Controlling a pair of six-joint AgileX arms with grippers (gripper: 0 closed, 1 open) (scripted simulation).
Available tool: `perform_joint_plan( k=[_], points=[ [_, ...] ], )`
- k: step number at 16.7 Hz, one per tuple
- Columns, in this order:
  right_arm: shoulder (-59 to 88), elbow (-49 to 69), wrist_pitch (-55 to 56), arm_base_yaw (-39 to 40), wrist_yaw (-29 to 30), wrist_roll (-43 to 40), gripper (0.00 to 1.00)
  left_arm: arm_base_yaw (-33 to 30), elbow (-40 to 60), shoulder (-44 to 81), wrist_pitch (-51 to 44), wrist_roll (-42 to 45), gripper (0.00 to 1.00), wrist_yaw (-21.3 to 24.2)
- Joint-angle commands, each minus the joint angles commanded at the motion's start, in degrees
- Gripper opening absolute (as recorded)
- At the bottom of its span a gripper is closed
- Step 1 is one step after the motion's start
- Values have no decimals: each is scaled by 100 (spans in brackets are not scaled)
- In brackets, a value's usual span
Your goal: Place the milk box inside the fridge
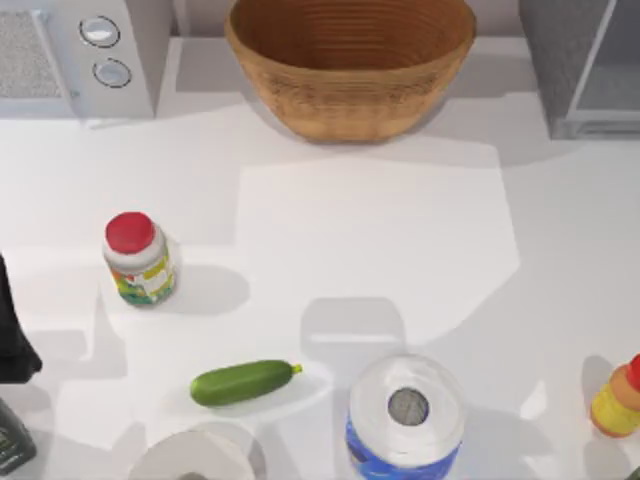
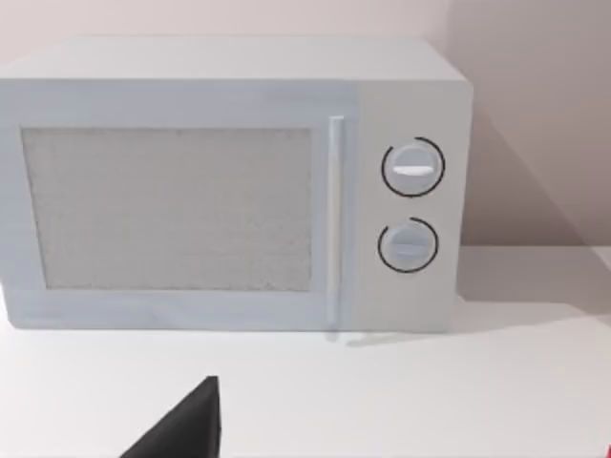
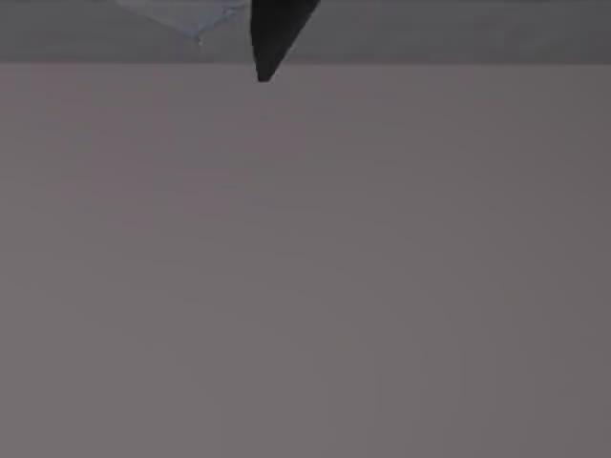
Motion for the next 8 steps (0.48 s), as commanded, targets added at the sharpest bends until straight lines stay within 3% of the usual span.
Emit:
perform_joint_plan(
  k=[3, 8],
  points=[
    [0, 0, 0, 0, 0, 0, 98, 0, 0, 0, 0, 0, 100, 0],
    [0, 0, 0, 0, 0, 0, 100, 0, 0, 0, 0, 0, 100, 0]
  ],
)
